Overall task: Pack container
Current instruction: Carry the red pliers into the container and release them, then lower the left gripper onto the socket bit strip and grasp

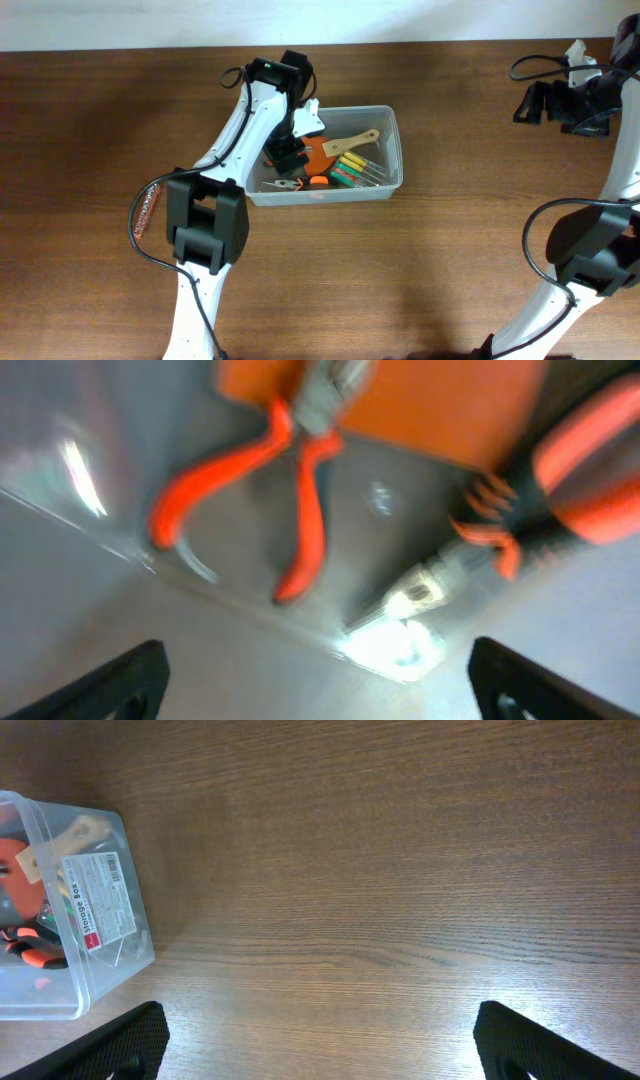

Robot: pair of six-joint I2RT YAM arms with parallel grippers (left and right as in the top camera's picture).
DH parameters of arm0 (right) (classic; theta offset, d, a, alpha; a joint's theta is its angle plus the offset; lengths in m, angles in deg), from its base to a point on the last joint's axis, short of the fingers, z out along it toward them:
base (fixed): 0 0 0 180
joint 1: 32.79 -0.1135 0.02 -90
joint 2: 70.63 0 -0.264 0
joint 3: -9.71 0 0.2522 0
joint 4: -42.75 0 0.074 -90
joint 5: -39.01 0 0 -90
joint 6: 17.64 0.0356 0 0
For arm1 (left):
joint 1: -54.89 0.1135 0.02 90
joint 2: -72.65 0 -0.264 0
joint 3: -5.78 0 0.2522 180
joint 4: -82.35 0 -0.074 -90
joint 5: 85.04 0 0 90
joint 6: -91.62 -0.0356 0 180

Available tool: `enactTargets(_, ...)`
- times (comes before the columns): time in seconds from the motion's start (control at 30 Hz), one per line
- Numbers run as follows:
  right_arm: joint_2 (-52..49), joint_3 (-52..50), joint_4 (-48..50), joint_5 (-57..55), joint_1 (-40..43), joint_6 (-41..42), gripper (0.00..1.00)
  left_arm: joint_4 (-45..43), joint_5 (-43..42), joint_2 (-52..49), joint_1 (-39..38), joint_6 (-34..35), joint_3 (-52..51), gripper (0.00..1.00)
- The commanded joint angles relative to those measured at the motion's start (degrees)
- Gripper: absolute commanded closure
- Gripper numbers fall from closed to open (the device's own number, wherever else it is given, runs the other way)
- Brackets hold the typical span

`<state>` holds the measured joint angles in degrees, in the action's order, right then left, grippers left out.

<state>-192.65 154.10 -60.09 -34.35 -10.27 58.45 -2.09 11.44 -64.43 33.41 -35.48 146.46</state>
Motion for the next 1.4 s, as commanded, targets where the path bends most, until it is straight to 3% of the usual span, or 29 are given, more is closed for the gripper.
enactTargets(0.0,-0.24,-0.35,0.09,0.74,0.00,-0.15,0.02,3.10,-0.02,2.69,-0.66,1.40,4.48,0.01)
enactTargets(0.3,-0.24,-0.35,0.09,0.74,0.00,-0.15,0.02,14.91,-2.62,9.79,2.78,18.21,18.45,0.01)
enactTargets(0.6,-0.24,-0.35,0.09,0.74,0.00,-0.15,0.02,14.91,2.12,16.68,14.05,23.80,14.10,0.01)
enactTargets(0.73,-0.24,-0.35,0.09,0.74,0.00,-0.15,0.02,14.58,1.92,16.65,20.81,24.02,6.29,0.01)
enactTargets(0.9,-0.24,-0.35,0.09,0.74,0.00,-0.15,0.02,7.61,-0.92,16.65,27.41,23.98,-8.61,0.10)
enactTargets(1.1,-0.24,-0.35,0.09,0.74,0.00,-0.13,0.02,-7.32,-1.07,16.65,32.46,19.17,-25.42,0.11)
enactTargets(1.37,-0.24,-0.35,0.09,0.74,0.00,-0.15,0.02,-19.23,-1.14,16.65,37.64,14.82,-33.55,0.10)
